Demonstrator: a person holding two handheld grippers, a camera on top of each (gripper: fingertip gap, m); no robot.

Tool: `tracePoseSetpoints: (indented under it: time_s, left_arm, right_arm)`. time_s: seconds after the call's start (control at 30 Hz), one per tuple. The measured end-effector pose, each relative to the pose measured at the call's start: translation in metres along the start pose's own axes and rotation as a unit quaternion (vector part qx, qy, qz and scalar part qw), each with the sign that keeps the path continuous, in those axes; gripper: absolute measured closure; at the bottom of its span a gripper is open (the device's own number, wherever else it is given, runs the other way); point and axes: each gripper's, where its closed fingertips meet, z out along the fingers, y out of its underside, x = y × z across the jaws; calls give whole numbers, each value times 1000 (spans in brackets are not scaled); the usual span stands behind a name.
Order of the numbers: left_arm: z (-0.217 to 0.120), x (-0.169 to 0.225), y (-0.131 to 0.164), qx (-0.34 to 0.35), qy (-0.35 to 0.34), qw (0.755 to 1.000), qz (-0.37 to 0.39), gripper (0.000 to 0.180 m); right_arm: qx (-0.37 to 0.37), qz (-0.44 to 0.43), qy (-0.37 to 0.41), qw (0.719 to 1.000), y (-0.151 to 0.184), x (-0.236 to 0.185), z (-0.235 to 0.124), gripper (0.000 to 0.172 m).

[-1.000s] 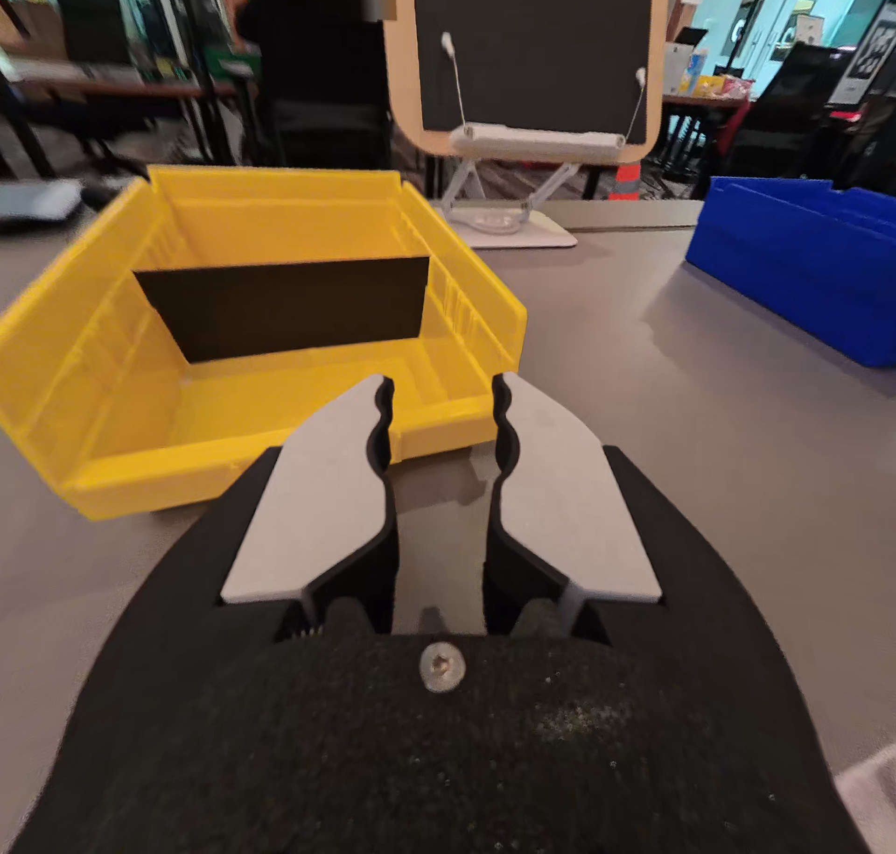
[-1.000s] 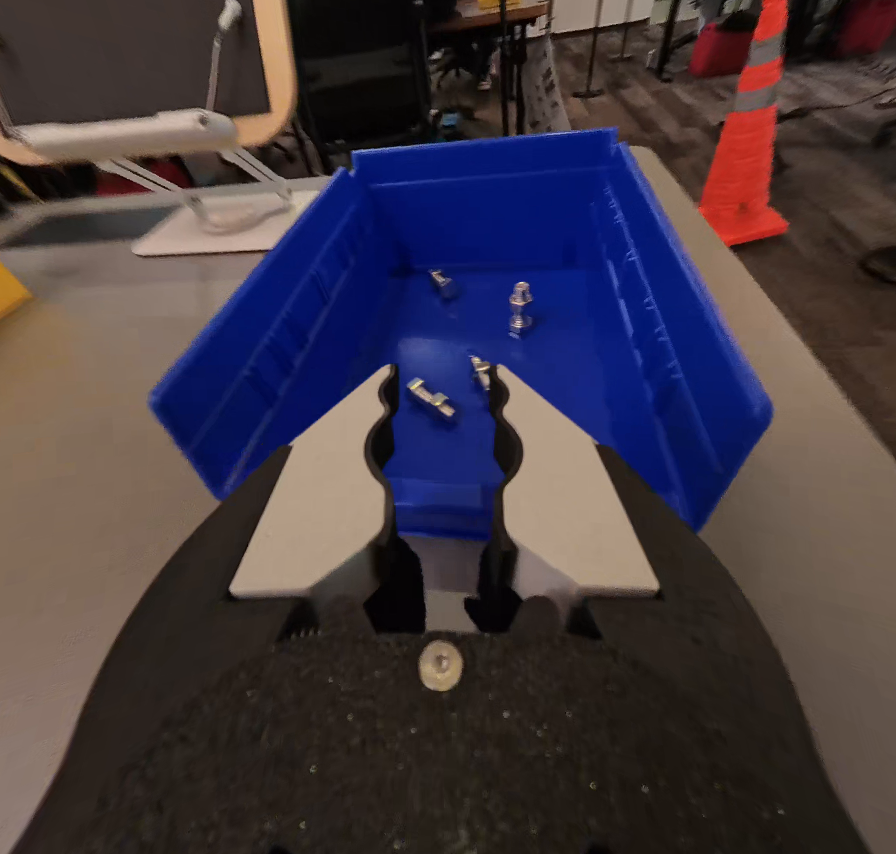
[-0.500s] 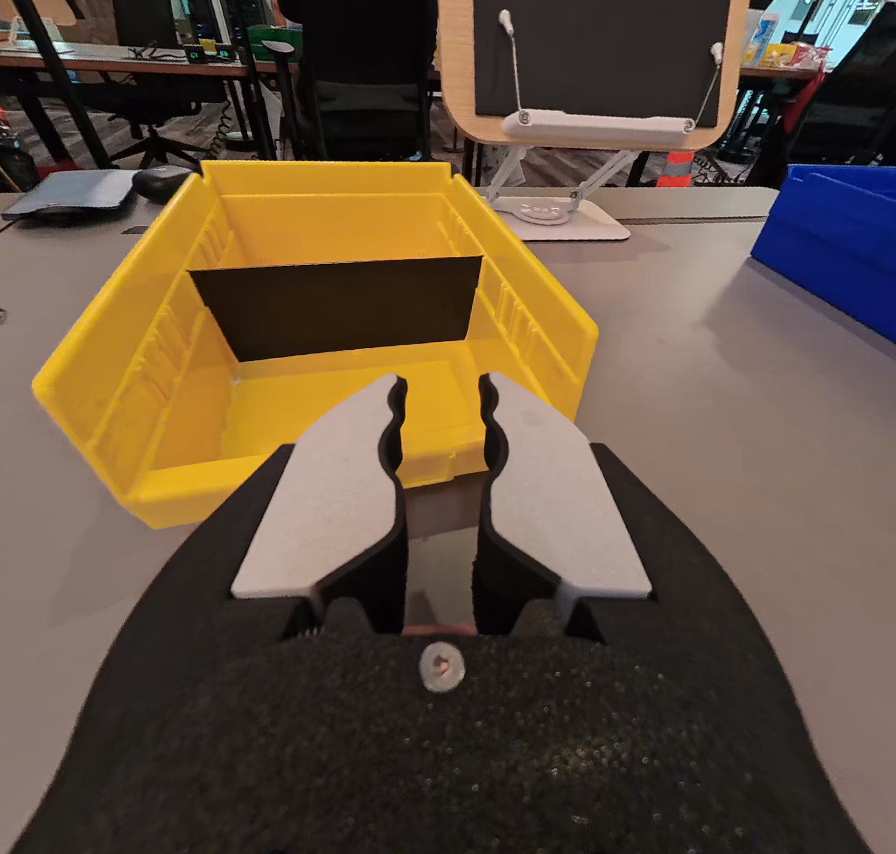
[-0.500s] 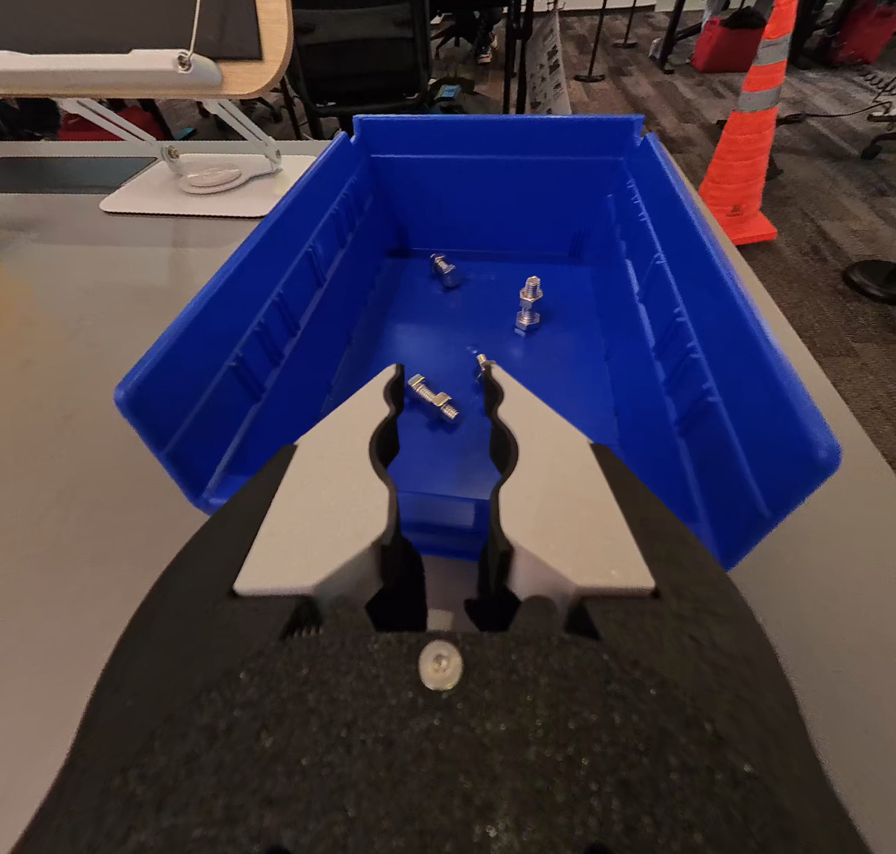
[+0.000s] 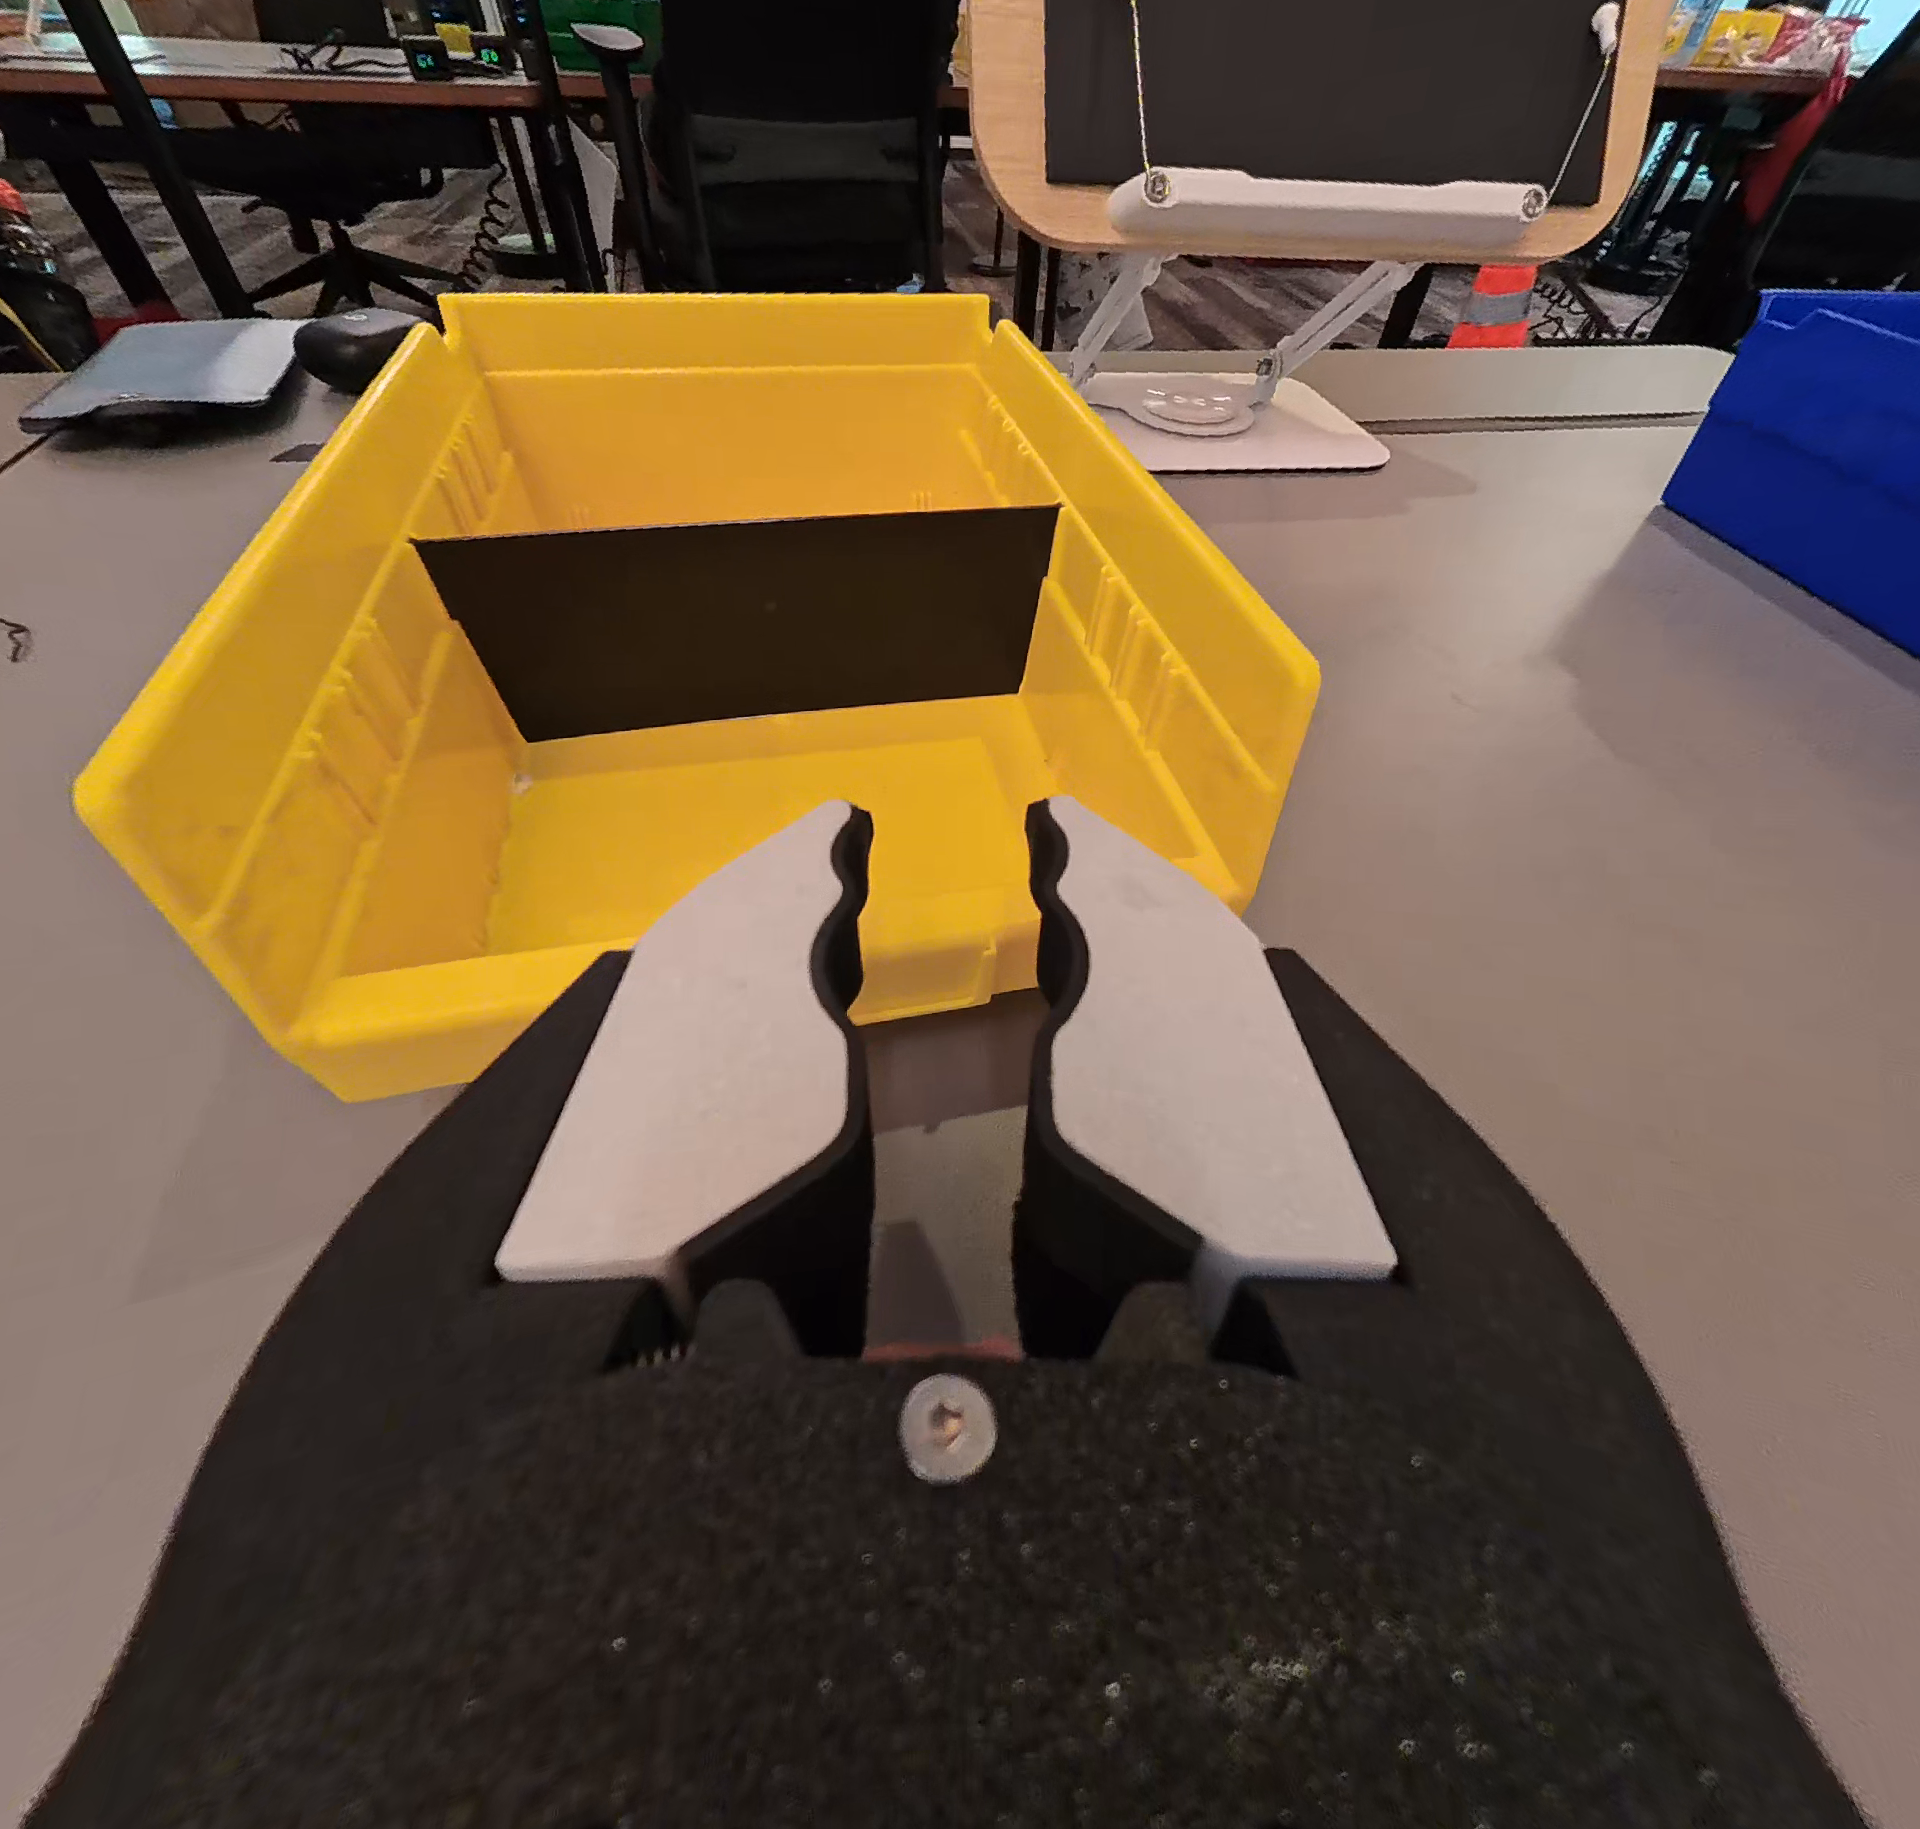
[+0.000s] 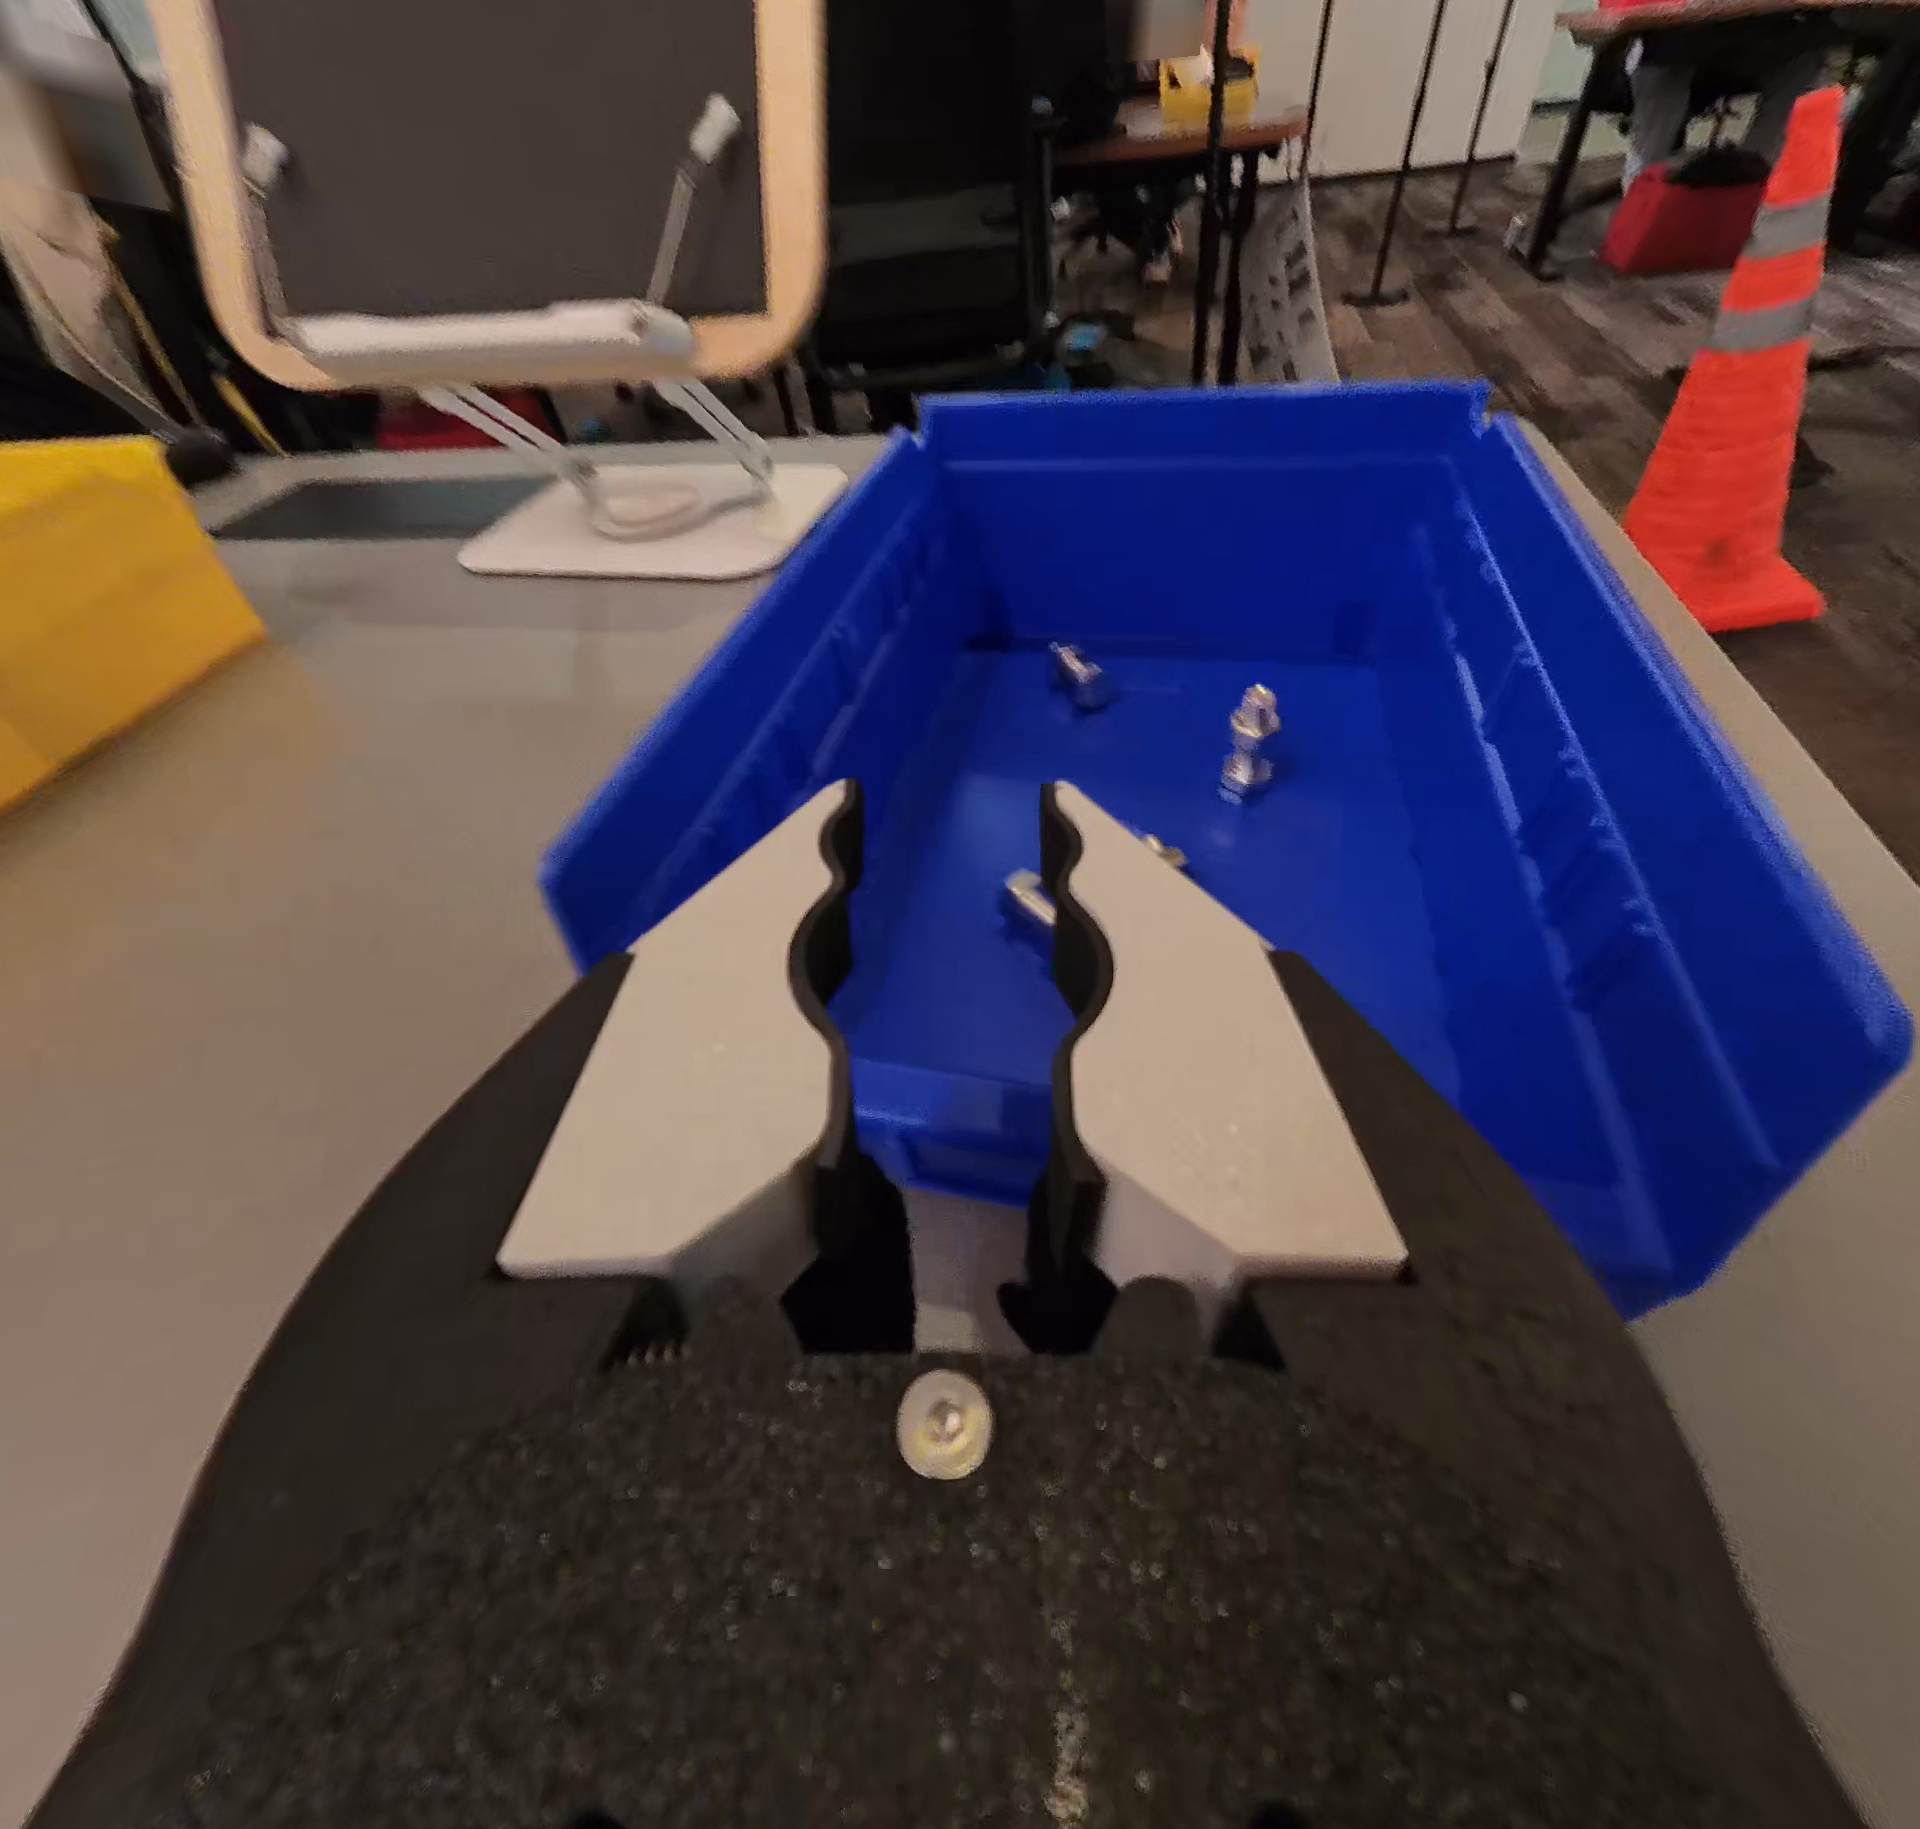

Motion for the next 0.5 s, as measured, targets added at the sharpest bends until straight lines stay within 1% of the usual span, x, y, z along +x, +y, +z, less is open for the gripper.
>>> tracePoseSetpoints:
  time_s: [0.07, 0.13, 0.2, 0.27, 0.33, 0.37, 0.4, 0.43, 0.5]
  left_arm:
    - [0, 0, 0, -1, -2, 1000, 3, 152]
    - [-1, -1, 0, 1, -1, 1000, -1, 152]
    - [-1, 1, 1, 1, 8, 1000, -11, 150]
    - [0, 7, -1, 5, 26, 999, -21, 146]
    - [0, 15, -3, 13, 48, 998, -28, 144]
    - [1, 19, -3, 12, 56, 998, -27, 144]
    - [1, 24, -3, 10, 62, 998, -22, 144]
    - [2, 28, -3, 8, 67, 998, -17, 144]
    - [4, 38, -3, 2, 69, 998, -14, 141]
  right_arm:
    - [31, -5, -31, 999, -14, -21, -6, 132]
    - [38, -33, -58, 997, -18, -45, -7, 124]
    - [14, -65, -70, 995, -8, -66, -1, 119]
    - [-29, -78, -58, 995, 12, -76, 9, 114]
    - [-55, -83, -53, 994, 28, -85, 17, 113]
    - [-63, -84, -61, 993, 33, -92, 19, 112]
    - [-62, -83, -65, 992, 34, -97, 21, 106]
    - [-61, -87, -60, 993, 33, -100, 21, 103]
    - [-60, -93, -50, 993, 34, -103, 24, 102]
